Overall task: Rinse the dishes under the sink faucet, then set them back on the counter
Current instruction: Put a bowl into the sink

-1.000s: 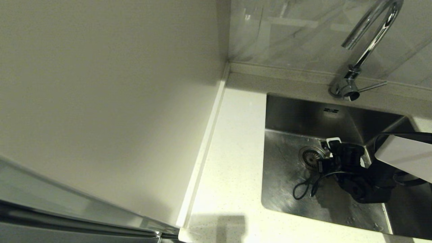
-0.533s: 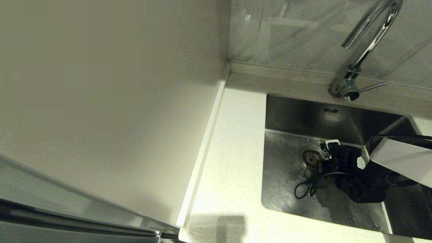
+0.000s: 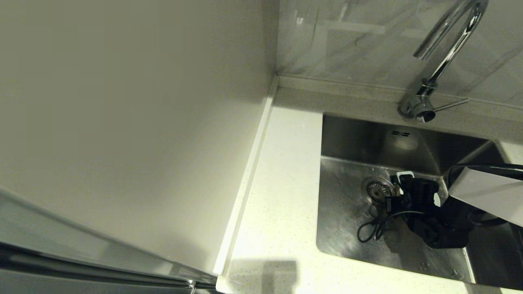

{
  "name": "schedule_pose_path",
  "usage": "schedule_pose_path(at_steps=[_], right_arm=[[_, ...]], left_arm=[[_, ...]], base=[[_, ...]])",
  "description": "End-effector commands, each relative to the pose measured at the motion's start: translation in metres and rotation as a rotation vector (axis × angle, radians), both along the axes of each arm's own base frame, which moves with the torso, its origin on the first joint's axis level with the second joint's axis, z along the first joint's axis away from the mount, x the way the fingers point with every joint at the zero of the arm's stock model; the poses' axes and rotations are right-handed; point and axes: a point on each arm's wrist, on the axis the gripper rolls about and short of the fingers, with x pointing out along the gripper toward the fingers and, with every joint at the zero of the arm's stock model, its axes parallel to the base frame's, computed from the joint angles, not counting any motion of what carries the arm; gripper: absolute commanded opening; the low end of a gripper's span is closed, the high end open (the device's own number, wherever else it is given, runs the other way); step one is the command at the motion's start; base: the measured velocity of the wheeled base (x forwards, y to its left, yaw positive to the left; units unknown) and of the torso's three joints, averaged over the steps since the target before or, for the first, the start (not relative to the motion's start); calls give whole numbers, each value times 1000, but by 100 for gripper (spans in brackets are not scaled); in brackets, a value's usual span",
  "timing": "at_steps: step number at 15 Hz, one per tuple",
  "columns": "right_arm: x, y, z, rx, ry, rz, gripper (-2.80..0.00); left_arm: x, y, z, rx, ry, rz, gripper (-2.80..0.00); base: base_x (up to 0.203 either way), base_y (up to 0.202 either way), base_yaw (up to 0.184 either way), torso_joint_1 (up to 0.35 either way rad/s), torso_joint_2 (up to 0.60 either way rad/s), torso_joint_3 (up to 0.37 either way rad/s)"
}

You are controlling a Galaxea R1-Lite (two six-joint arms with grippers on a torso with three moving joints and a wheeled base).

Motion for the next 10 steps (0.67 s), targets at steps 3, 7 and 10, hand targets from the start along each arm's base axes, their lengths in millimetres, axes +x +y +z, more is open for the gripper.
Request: schedule_pose_path(at_steps=[3,7,10], right_arm=[[-5,-2,7,-18,-26,-28,0],[-8,-20,28,-19,-76,-74,0],[1,-40,38,-23,-116,-121,0]], left_arm=[[0,0,0,-1,-3,1,-280],[0,0,0,-1,-3,1,-280],[0,0,0,-1,-3,1,-280]], base=[[0,0,0,0,0,0],[0,0,0,0,0,0],[0,0,0,0,0,0]])
